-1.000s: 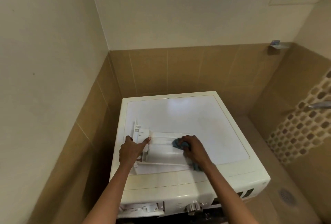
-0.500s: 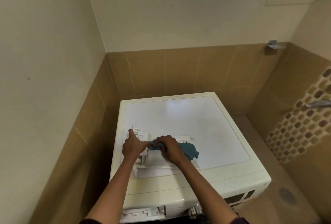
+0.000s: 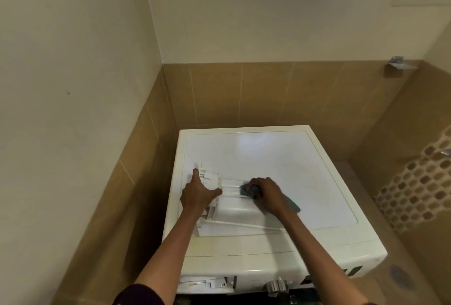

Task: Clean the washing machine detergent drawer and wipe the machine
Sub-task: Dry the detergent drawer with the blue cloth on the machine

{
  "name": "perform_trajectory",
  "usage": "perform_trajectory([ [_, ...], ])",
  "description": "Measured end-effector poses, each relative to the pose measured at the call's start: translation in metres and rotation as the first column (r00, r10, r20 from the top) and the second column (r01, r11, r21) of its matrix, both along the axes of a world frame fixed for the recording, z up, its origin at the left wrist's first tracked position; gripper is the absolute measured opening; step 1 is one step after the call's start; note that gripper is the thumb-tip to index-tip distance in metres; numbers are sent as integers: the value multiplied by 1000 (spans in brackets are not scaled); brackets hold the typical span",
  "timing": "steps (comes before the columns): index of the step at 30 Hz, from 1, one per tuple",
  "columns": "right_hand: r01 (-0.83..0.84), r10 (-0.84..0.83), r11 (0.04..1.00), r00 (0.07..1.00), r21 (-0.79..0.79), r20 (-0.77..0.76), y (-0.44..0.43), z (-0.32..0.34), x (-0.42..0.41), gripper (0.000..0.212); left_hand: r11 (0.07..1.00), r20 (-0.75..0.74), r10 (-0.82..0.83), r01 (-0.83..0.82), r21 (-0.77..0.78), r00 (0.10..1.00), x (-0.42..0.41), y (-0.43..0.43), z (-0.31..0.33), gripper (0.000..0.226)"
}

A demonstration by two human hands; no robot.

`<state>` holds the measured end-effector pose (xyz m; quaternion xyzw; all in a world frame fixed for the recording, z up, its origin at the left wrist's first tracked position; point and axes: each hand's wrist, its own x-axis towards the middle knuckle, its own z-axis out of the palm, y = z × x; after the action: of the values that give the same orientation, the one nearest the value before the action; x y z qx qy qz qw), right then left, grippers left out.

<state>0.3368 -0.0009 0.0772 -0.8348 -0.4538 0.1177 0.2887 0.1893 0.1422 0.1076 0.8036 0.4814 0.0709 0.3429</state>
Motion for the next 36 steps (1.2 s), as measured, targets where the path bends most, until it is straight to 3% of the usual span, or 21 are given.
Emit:
perform_trajectory([
  [6,-145,147,989,987,33,-68,53,-8,-31,30,999,17,-13,12,30,1000,0,0,-2,93],
  [12,-5,6,1000,998,16,-70,5,-3,20,32,1000,-30,3,-3,15,1000,1,1,-2,93],
  [20,-6,-12,942,999,-337,-51,-10,26,65,22,1000,4,1,-1,25,1000,1,0,-4,94],
  [24,-75,71,987,997,-141,-31,42,39,30,23,999,-1,0,0,33,1000,1,0,-3,92],
  [27,-153,144,969,988,-193,-59,76,24,-9,33,999,-15,-7,8,40,1000,0,0,-2,94],
  [36,22,-37,993,991,-117,-132,7,10,39,37,998,-67,15,-11,63,998,1,-3,2,96],
])
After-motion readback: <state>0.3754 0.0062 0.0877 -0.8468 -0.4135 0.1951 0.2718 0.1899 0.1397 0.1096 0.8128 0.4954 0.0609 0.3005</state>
